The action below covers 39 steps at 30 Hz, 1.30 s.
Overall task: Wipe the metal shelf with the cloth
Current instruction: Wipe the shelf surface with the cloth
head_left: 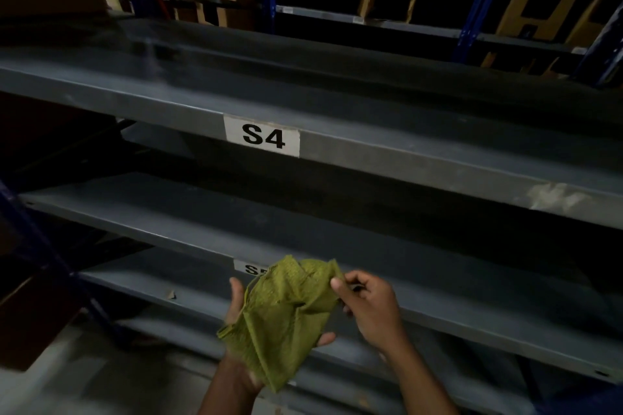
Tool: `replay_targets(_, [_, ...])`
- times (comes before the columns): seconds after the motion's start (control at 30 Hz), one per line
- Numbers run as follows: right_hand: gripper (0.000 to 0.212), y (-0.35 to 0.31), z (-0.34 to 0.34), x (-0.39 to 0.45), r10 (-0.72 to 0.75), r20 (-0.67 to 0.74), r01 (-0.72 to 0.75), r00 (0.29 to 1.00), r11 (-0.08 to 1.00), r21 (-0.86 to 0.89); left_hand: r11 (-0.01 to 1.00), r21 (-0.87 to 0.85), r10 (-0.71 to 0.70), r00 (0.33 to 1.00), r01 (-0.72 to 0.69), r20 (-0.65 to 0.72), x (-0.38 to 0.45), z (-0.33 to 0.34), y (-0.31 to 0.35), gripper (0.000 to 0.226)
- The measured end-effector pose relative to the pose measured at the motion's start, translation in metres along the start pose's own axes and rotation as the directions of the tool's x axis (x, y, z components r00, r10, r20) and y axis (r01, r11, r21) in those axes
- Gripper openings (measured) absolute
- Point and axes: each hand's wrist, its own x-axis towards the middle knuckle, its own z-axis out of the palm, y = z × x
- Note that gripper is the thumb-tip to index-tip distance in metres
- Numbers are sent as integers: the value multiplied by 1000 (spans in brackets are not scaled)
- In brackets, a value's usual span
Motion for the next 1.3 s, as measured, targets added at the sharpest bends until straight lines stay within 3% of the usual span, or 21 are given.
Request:
replay_targets(0.03, [16,-2,1,2,-16,-21,15,1000,998,-55,1000,25,-1,991,-2,130,1,-1,-1,105])
replay_targets(0.17, [25,-4,5,13,-6,-113,-23,994,966,-258,995,-30,-95,986,99,134,-4,2,3,105])
replay_targets(0.23, [42,-6,3,15,139,35,-126,990,960,-249,990,-53,-123,989,127,76,-5,5,6,104])
replay_targets(0.3, [59,-7,-2,16,235,203,-179,951,948,-262,992,-46,-124,989,120,-80,-3,7,10,103])
replay_targets(0.4, [37,-6,-10,16,184,299,-116,936,966,-233,979,27,-198,968,204,-154,1,14,22,100])
replay_targets(0.5, [23,-4,-14,13,156,189,-111,969,967,-231,975,84,-191,972,204,-139,5,16,26,100])
replay_targets(0.6, [18,4,-21,7,207,81,-198,975,974,-109,980,147,-99,972,133,-215,6,16,31,94])
replay_targets(0.67, [13,10,-26,3,288,66,-294,955,950,110,990,136,-2,953,46,-304,7,15,34,83])
replay_targets(0.73, [25,12,-27,-1,326,83,-335,942,883,328,969,234,166,910,-79,-380,11,10,35,62])
replay_targets(0.83, [27,17,-32,3,336,-8,-314,942,887,337,869,468,376,827,-158,-419,31,15,32,53])
replay_targets(0.87, [26,18,-35,6,340,-86,-309,936,917,254,815,565,427,794,-131,-432,38,20,30,55])
replay_targets(0.93, [38,22,-44,16,300,-304,-342,904,935,-94,639,768,569,704,-52,-426,52,29,22,53])
replay_targets(1.0, [55,27,-55,20,66,-464,-341,883,769,-540,466,884,670,670,-44,-320,59,28,14,47])
replay_targets(1.07, [49,29,-57,18,-205,-366,-164,908,629,-760,237,971,744,650,-43,-153,60,24,7,43])
replay_targets(1.13, [33,29,-48,13,-277,-134,58,952,587,-807,-85,996,780,623,23,52,61,19,2,38])
replay_targets(1.17, [33,31,-41,11,-254,-2,143,967,549,-823,-227,974,749,643,21,160,62,20,-1,35])
replay_targets(1.23, [51,40,-26,11,-157,202,254,967,493,-832,-436,900,569,771,-12,286,69,22,-9,31])
replay_targets(1.3, [66,45,-21,16,-71,275,264,959,583,-769,-639,769,357,887,5,291,77,19,-14,34])
